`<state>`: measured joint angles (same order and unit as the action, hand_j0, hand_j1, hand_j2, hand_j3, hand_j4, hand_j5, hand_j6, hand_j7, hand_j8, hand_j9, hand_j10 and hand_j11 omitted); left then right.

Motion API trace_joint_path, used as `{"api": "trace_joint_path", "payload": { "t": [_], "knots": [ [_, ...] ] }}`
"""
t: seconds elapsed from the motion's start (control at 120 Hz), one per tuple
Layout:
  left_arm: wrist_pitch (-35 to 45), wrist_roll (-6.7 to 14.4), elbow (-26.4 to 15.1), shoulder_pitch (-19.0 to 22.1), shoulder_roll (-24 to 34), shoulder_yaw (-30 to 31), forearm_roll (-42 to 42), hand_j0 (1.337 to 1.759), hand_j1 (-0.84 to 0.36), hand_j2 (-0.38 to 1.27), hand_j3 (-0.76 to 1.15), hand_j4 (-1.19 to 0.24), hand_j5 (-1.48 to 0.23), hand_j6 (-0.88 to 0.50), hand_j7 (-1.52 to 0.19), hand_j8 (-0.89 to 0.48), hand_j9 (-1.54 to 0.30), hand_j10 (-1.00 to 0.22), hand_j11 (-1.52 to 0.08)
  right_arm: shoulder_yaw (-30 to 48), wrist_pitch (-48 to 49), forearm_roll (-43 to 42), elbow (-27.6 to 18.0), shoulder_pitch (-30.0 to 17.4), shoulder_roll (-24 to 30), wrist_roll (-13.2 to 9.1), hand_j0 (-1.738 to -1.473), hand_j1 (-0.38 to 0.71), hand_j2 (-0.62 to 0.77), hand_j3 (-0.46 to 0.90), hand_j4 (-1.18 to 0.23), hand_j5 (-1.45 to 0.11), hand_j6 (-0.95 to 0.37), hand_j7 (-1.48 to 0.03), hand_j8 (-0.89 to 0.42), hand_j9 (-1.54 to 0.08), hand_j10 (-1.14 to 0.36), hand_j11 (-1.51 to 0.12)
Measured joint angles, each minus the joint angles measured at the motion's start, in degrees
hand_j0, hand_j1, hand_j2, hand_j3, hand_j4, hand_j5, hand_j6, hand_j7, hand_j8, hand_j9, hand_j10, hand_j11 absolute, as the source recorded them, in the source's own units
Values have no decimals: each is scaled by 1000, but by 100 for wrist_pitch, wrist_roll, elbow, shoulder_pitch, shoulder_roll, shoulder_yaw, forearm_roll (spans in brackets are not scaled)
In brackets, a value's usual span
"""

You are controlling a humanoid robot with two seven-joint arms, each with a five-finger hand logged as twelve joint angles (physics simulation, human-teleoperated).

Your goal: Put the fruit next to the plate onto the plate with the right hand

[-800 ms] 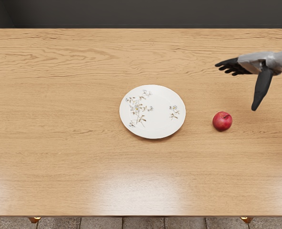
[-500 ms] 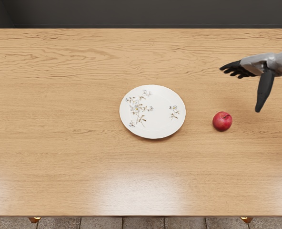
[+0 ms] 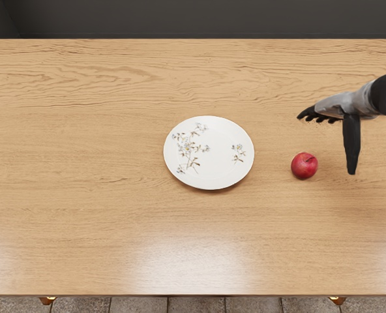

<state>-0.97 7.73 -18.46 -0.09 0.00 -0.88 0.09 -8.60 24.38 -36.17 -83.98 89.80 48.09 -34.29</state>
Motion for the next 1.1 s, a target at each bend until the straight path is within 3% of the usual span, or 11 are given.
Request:
{"api": "trace_joint_path", "payload": {
  "t": [0.192, 0.375, 0.7, 1.1],
  "knots": [
    [0, 0, 0, 0, 0, 0, 0, 1658, 349, 0, 0, 0, 0, 0, 0, 0, 0, 0, 0, -40, -1008, -151, -570, -83, -42, -60, -1658, -324, -4, 0, -26, -29, -27, -28, -26, -29, -25, -29],
    [0, 0, 0, 0, 0, 0, 0, 1658, 349, 0, 0, 0, 0, 0, 0, 0, 0, 0, 0, -48, -1939, -611, -823, -614, -102, -69, -1658, -322, -4, 0, -27, -31, -29, -30, -28, -31, -27, -31],
    [0, 0, 0, 0, 0, 0, 0, 1658, 349, 0, 0, 0, 0, 0, 0, 0, 0, 0, 0, -52, -2473, -851, -704, -1207, -513, -71, -1658, -291, -9, 0, -54, -65, -56, -65, -54, -65, -53, -65],
    [0, 0, 0, 0, 0, 0, 0, 1658, 349, 0, 0, 0, 0, 0, 0, 0, 0, 0, 0, -60, -2636, -1142, -517, -1345, -645, -71, -1658, -158, -30, 0, -165, -210, -166, -209, -165, -210, -164, -209]
  ]
}}
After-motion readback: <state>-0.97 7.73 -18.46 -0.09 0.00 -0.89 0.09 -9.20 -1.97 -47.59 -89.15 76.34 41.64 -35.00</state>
